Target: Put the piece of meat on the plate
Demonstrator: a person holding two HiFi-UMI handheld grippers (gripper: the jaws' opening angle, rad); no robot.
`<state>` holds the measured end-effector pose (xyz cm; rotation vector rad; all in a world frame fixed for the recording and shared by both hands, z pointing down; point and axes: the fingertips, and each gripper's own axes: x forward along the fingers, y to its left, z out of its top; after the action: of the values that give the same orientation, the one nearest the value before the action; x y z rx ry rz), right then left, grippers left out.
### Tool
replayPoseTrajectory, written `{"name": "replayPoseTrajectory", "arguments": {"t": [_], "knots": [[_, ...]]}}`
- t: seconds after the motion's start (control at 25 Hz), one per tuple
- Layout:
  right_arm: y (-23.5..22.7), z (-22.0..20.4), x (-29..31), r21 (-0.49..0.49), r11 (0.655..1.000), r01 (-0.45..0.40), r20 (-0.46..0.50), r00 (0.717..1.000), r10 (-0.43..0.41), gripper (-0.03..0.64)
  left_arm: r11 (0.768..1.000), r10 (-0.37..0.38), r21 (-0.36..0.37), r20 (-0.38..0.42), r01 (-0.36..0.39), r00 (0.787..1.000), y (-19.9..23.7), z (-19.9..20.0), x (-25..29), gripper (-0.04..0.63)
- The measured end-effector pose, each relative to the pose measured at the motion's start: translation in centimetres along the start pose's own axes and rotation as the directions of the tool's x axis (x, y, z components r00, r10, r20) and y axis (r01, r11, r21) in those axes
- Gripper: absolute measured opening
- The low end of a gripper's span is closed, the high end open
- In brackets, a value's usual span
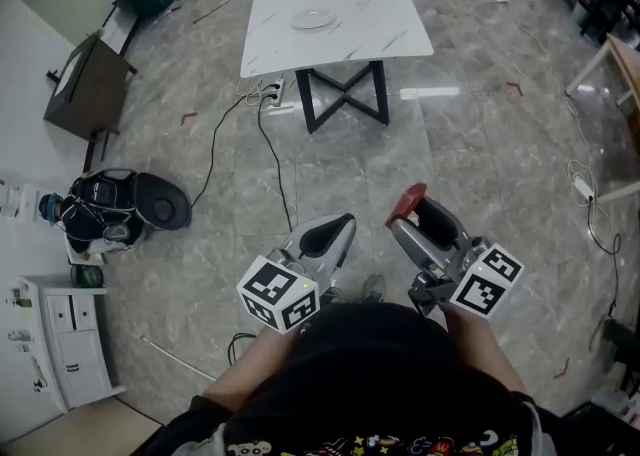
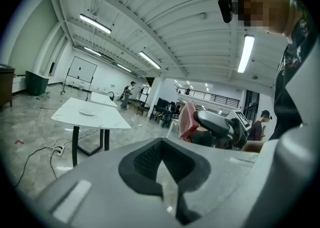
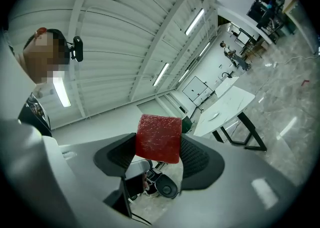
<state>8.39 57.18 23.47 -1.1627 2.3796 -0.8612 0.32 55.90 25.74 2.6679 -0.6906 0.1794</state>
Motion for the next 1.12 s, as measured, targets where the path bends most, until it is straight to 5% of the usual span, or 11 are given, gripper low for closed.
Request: {"name": "replayPoseTrajectory", "arguments": {"t": [0.72,1.12], "knots": [[-2.7,0.6,0.3,-0.004,1.000,-0.003,-0.031,1.000,0.003,0.296,0.999,0.050,0.022,-0.015,-0.050,0.999,1.1,-0.1,2.4,0.000],[-4.2,1.0,4.4,-0.016,0.998,0.052,-0.044,0.998,-0.053,0.296,1.000,0.031,-0.005,-0.013,-0.031,0.999,6.4,0.9,3.1,0.000]]}}
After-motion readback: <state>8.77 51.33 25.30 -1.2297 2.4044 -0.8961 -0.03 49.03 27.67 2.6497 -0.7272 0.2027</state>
